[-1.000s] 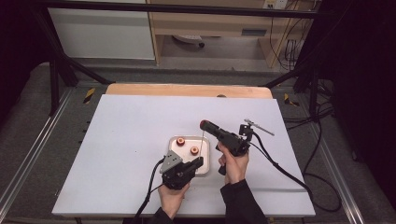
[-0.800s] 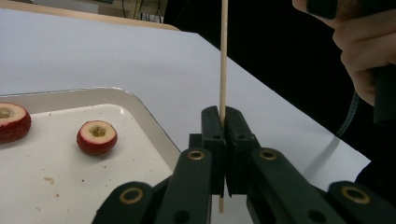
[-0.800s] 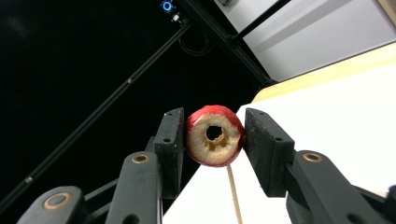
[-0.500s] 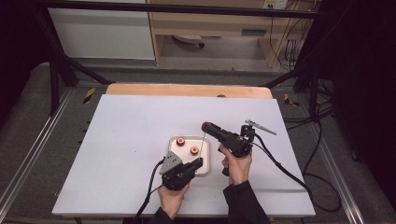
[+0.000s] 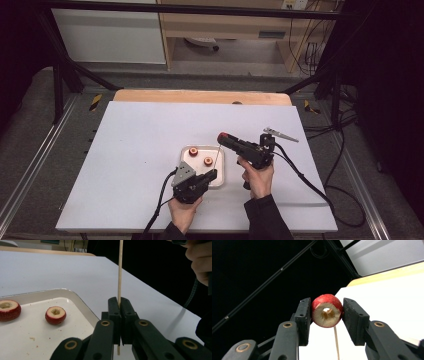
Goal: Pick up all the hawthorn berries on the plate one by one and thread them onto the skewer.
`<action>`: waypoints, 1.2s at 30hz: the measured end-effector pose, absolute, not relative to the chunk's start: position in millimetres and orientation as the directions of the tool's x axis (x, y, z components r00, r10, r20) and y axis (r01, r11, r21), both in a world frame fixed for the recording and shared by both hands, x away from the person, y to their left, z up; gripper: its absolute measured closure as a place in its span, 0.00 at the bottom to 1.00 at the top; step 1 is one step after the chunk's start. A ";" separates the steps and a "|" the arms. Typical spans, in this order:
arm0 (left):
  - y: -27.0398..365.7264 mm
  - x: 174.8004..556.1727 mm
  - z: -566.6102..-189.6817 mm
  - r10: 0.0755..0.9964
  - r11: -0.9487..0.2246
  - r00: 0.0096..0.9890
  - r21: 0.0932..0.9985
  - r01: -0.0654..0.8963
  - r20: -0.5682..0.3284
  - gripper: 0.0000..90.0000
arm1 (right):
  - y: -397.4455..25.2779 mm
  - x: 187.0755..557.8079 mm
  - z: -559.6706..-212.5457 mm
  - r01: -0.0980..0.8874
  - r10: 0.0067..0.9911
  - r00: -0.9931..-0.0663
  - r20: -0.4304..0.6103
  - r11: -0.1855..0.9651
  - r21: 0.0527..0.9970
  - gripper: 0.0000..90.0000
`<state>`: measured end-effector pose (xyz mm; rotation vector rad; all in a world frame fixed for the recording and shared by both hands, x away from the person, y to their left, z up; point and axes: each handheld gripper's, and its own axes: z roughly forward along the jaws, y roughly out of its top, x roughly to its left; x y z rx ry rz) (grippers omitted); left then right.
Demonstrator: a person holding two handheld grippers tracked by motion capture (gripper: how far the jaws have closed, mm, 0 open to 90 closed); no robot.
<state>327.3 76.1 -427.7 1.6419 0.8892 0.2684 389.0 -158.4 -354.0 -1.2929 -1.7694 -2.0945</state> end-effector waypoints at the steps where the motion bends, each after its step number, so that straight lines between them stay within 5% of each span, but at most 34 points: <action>1: 76.5 326.9 -427.4 0.675 -0.020 0.684 0.919 0.394 -0.278 0.99 | -158.8 389.1 -353.6 0.573 0.418 -0.632 0.653 -0.316 0.756 0.66; 9: 77.7 319.9 -428.8 0.663 0.008 0.704 0.943 0.333 -0.254 0.99 | -160.3 390.5 -351.6 0.579 0.394 -0.624 0.675 -0.346 0.738 0.66; 22: 75.8 324.3 -427.8 0.664 -0.052 0.706 0.927 0.370 -0.245 0.99 | -161.6 391.5 -352.1 0.549 0.471 -0.665 0.579 -0.217 0.807 0.59; 36: 75.6 326.7 -429.2 0.645 -0.091 0.723 0.914 0.395 -0.248 0.99 | -165.6 393.4 -350.4 0.522 0.517 -0.680 0.520 -0.156 0.838 0.66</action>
